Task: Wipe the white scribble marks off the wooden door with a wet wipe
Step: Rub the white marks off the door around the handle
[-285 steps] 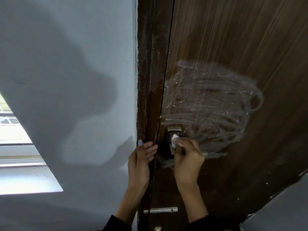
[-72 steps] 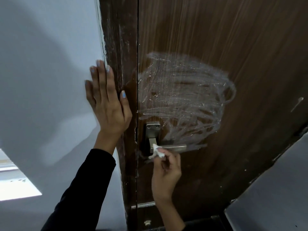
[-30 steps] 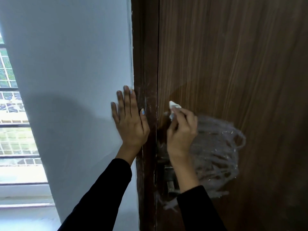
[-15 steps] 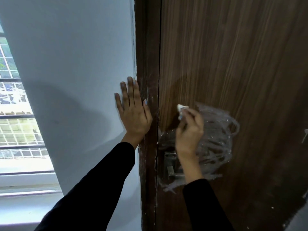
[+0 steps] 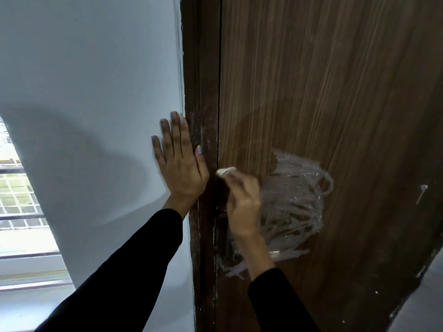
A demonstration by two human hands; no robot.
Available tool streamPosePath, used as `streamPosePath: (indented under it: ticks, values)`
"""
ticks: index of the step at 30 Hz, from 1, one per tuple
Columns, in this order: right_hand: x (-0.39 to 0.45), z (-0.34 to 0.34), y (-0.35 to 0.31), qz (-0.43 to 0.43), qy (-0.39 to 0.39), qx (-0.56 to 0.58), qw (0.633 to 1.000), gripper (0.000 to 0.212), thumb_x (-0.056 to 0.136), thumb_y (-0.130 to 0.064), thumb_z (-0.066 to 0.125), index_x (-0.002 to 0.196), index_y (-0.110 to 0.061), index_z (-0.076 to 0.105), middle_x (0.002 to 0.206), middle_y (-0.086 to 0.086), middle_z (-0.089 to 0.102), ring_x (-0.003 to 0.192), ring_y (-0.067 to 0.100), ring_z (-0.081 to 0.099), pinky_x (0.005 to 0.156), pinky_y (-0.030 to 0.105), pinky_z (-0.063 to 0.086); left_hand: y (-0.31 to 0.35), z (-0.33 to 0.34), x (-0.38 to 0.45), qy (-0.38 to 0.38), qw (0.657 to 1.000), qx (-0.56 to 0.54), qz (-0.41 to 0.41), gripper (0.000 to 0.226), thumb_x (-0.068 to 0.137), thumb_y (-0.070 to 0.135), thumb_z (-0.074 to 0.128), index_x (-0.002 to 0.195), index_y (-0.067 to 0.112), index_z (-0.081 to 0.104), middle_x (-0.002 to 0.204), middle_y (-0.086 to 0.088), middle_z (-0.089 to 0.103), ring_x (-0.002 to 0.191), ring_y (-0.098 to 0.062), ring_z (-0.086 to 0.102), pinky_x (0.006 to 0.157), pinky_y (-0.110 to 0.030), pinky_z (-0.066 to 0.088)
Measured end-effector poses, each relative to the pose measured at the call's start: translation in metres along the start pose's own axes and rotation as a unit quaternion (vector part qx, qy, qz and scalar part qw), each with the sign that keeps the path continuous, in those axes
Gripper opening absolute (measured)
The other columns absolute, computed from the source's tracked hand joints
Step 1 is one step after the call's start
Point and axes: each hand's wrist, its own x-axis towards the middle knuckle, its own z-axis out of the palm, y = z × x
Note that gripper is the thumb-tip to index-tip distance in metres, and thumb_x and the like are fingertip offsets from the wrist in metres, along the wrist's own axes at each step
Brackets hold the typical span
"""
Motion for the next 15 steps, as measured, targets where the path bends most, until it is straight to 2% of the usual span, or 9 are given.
streamPosePath:
  ticks: [2, 4, 6, 9, 11, 13, 15]
  values:
    - [-0.032, 0.004, -0.001, -0.073, -0.09, -0.002, 0.993, 0.031, 0.085, -0.004, 0.045, 0.107, -0.001, 0.067, 0.107, 0.013, 0.066, 0.1, 0.018, 0.054, 0.09, 0.029, 0.05, 0.0, 0.0, 0.0, 0.002, 1.0, 0.0, -0.001, 0.062, 0.095, 0.029, 0.031, 0.151, 0.007, 0.015, 0.158, -0.014, 0.022, 0.148, -0.029, 0.013, 0.121, -0.044, 0.003]
    - [-0.051, -0.006, 0.01, -0.104, -0.146, 0.004, 0.984, 0.032, 0.083, -0.005, 0.045, 0.103, -0.003, 0.069, 0.102, 0.01, 0.068, 0.095, 0.021, 0.061, 0.083, 0.032, 0.054, 0.0, 0.0, 0.0, 0.001, 1.0, 0.0, -0.003, 0.062, 0.095, 0.029, 0.03, 0.151, 0.007, 0.015, 0.158, -0.014, 0.022, 0.148, -0.029, 0.014, 0.12, -0.044, 0.002]
    - [-0.044, -0.019, 0.026, -0.084, -0.117, -0.029, 0.989, 0.028, 0.081, -0.004, 0.05, 0.103, -0.004, 0.068, 0.101, 0.011, 0.067, 0.091, 0.023, 0.063, 0.083, 0.031, 0.054, 0.001, -0.001, 0.0, 0.0, 1.0, 0.004, -0.004, 0.062, 0.095, 0.029, 0.03, 0.151, 0.008, 0.016, 0.158, -0.014, 0.022, 0.148, -0.029, 0.013, 0.12, -0.044, 0.002]
    - [-0.013, -0.028, 0.039, 0.03, -0.005, -0.027, 0.999, 0.033, 0.072, 0.011, 0.065, 0.102, -0.002, 0.068, 0.102, 0.014, 0.064, 0.094, 0.023, 0.058, 0.088, 0.026, 0.045, 0.002, -0.001, -0.001, 0.0, 1.0, 0.01, -0.008, 0.061, 0.096, 0.029, 0.031, 0.151, 0.008, 0.017, 0.158, -0.013, 0.022, 0.148, -0.028, 0.013, 0.12, -0.043, 0.002]
    - [-0.005, -0.021, 0.03, 0.033, 0.0, -0.019, 0.999, 0.034, 0.075, 0.01, 0.061, 0.105, -0.003, 0.067, 0.107, 0.012, 0.063, 0.099, 0.02, 0.054, 0.091, 0.022, 0.042, 0.003, 0.0, -0.001, 0.002, 1.0, 0.012, -0.011, 0.06, 0.096, 0.03, 0.03, 0.151, 0.009, 0.017, 0.158, -0.013, 0.022, 0.148, -0.028, 0.014, 0.12, -0.043, 0.003]
    - [-0.018, -0.011, 0.02, -0.053, -0.086, 0.001, 0.995, 0.031, 0.083, 0.001, 0.05, 0.109, -0.006, 0.065, 0.11, 0.01, 0.063, 0.102, 0.018, 0.053, 0.094, 0.023, 0.042, 0.002, 0.0, -0.002, -0.002, 1.0, 0.008, -0.011, 0.06, 0.097, 0.029, 0.028, 0.151, 0.009, 0.016, 0.158, -0.013, 0.021, 0.148, -0.028, 0.013, 0.12, -0.045, 0.004]
    - [-0.044, -0.007, 0.021, -0.158, -0.188, 0.018, 0.969, 0.026, 0.085, -0.004, 0.048, 0.101, -0.005, 0.069, 0.104, 0.009, 0.066, 0.097, 0.02, 0.059, 0.087, 0.031, 0.051, 0.001, -0.002, -0.005, -0.005, 1.0, 0.005, -0.007, 0.059, 0.097, 0.029, 0.027, 0.151, 0.007, 0.016, 0.158, -0.014, 0.021, 0.148, -0.028, 0.013, 0.12, -0.046, 0.005]
